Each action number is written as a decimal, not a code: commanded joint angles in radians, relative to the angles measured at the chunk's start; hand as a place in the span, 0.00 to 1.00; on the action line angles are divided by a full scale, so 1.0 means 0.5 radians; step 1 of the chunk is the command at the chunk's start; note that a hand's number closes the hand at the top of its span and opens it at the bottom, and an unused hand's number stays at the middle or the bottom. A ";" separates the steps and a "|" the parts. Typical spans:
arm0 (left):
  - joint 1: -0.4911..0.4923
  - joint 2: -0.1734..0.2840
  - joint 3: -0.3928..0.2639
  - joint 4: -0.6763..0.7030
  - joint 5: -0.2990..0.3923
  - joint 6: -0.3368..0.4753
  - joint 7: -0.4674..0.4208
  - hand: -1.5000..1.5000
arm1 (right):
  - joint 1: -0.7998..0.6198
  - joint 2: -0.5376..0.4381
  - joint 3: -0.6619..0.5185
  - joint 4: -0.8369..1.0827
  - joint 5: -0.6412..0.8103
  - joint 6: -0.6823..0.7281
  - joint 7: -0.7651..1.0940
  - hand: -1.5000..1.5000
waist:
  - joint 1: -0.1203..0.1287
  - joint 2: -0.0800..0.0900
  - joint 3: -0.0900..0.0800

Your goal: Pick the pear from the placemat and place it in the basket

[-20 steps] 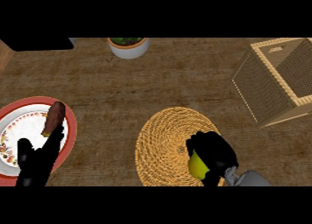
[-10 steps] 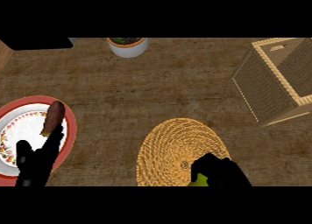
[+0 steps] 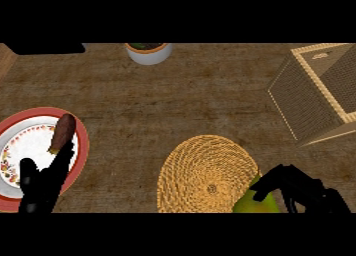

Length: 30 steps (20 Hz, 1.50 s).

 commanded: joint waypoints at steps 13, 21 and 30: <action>0.011 -0.054 -0.047 0.142 -0.054 0.000 0.027 0.50 | -1.099 -0.112 -1.288 -0.036 -0.712 0.595 0.780 1.00 | 0.043 0.015 -0.021; -0.006 -0.073 -0.036 0.191 -0.047 -0.041 -0.016 0.50 | -1.347 -0.461 -1.708 0.634 -1.017 0.699 0.520 1.00 | 0.070 0.022 -0.018; -0.036 -0.044 -0.030 0.196 -0.079 -0.067 0.040 0.50 | -1.480 -0.497 -1.700 1.297 -0.932 0.583 0.123 1.00 | 0.088 0.028 -0.018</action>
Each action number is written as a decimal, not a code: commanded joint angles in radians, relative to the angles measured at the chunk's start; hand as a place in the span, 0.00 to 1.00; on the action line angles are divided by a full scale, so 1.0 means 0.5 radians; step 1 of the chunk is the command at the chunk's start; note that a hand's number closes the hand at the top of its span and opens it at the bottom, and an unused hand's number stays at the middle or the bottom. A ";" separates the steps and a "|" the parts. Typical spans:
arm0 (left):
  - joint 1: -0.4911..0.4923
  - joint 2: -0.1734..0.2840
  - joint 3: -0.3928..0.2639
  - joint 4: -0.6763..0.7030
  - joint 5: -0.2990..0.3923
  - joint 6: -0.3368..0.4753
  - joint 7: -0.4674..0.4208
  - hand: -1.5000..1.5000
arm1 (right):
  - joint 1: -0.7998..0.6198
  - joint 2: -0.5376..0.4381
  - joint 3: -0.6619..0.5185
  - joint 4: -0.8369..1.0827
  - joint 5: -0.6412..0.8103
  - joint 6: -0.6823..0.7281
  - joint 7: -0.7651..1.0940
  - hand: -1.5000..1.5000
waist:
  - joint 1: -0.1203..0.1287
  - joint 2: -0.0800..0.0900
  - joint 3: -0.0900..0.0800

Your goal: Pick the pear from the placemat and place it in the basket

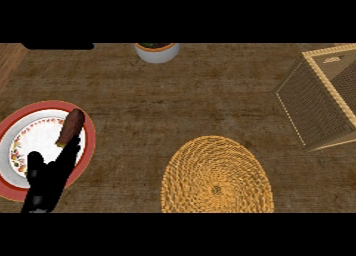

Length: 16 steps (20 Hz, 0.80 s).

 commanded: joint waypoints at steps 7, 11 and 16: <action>0.088 -0.061 -0.035 0.056 -0.054 0.026 0.055 0.50 | 0.120 0.124 -0.163 0.526 -0.124 -0.162 -0.454 1.00 | -0.013 0.014 -0.021; 0.058 -0.060 0.000 0.122 -0.040 0.012 0.050 0.50 | 0.140 0.048 -0.193 0.762 -0.145 -0.128 -0.702 1.00 | -0.017 0.015 -0.021; 0.006 -0.056 -0.020 0.043 -0.060 0.025 0.129 0.50 | 0.116 -0.112 -0.139 1.036 0.283 -0.429 -0.785 1.00 | 0.013 0.032 -0.020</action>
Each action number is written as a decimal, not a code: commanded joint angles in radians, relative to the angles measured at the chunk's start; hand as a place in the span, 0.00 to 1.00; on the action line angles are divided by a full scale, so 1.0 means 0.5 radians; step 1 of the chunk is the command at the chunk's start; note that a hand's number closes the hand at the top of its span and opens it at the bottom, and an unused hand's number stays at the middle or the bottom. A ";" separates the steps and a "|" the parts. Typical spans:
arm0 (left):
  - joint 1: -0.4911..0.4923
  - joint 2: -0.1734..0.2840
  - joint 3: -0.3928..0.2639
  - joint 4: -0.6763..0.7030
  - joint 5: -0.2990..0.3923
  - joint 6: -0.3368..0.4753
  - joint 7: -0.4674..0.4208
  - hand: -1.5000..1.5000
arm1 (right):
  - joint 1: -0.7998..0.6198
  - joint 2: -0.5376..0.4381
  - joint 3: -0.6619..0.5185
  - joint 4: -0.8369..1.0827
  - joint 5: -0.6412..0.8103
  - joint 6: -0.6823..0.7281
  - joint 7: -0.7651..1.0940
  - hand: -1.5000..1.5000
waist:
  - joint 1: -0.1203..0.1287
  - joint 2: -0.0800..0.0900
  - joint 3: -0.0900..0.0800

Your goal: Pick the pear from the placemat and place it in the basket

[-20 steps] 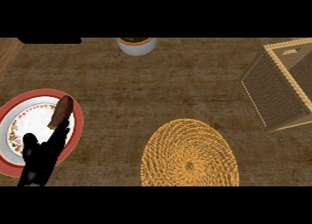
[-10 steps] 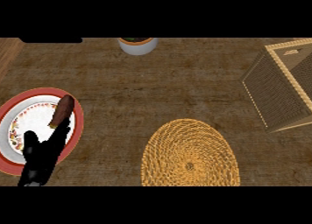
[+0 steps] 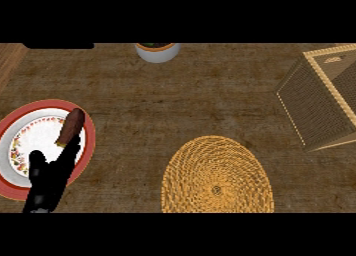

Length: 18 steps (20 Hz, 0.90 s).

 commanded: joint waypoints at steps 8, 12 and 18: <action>0.080 -0.027 -0.005 0.148 -0.026 -0.034 -0.028 0.50 | -0.070 -0.303 0.120 0.595 0.351 -0.138 -0.584 0.00 | 0.004 0.013 -0.019; 0.101 -0.058 -0.017 0.050 -0.017 -0.018 0.057 0.50 | -0.019 -0.339 0.022 0.710 0.247 -0.126 -0.767 0.00 | -0.012 0.007 -0.019; 0.051 -0.068 -0.012 0.107 -0.054 0.005 0.072 0.50 | -0.124 -0.444 -0.206 0.785 0.023 -0.072 -0.684 0.00 | -0.030 0.004 -0.019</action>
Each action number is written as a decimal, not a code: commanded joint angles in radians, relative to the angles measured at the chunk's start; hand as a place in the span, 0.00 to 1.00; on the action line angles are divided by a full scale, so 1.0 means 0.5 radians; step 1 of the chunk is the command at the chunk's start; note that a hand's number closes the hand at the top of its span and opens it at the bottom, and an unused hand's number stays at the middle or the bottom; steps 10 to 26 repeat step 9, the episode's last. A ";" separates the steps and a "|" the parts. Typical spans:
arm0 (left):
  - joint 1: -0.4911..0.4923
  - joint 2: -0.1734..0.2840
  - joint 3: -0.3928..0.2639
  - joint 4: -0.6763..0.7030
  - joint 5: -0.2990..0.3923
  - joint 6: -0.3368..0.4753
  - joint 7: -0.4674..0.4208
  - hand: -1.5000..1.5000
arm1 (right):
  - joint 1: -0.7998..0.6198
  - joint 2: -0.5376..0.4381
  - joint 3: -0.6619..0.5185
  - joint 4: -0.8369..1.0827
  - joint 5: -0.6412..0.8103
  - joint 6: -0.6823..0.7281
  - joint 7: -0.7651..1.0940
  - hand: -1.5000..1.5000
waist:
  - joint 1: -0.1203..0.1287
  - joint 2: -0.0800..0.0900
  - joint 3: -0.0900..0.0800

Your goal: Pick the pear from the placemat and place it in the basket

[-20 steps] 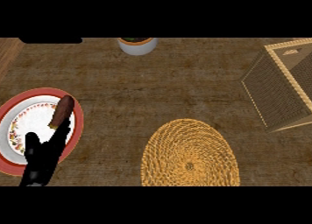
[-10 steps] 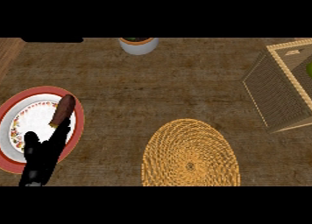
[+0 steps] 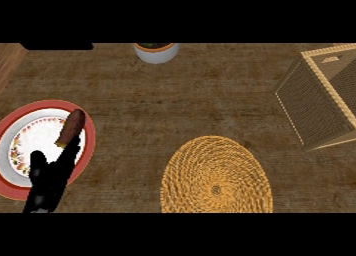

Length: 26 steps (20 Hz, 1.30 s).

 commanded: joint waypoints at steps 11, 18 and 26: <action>-0.056 -0.001 0.064 0.211 0.026 -0.030 0.035 0.50 | 0.056 -0.501 -0.402 0.596 -0.230 0.165 -0.170 0.00 | -0.009 0.029 -0.020; -0.056 -0.001 0.064 0.211 0.026 -0.030 0.035 0.50 | 0.056 -0.501 -0.402 0.596 -0.230 0.165 -0.170 0.00 | -0.009 0.029 -0.020; -0.056 -0.001 0.064 0.211 0.026 -0.030 0.035 0.50 | 0.056 -0.501 -0.402 0.596 -0.230 0.165 -0.170 0.00 | -0.009 0.029 -0.020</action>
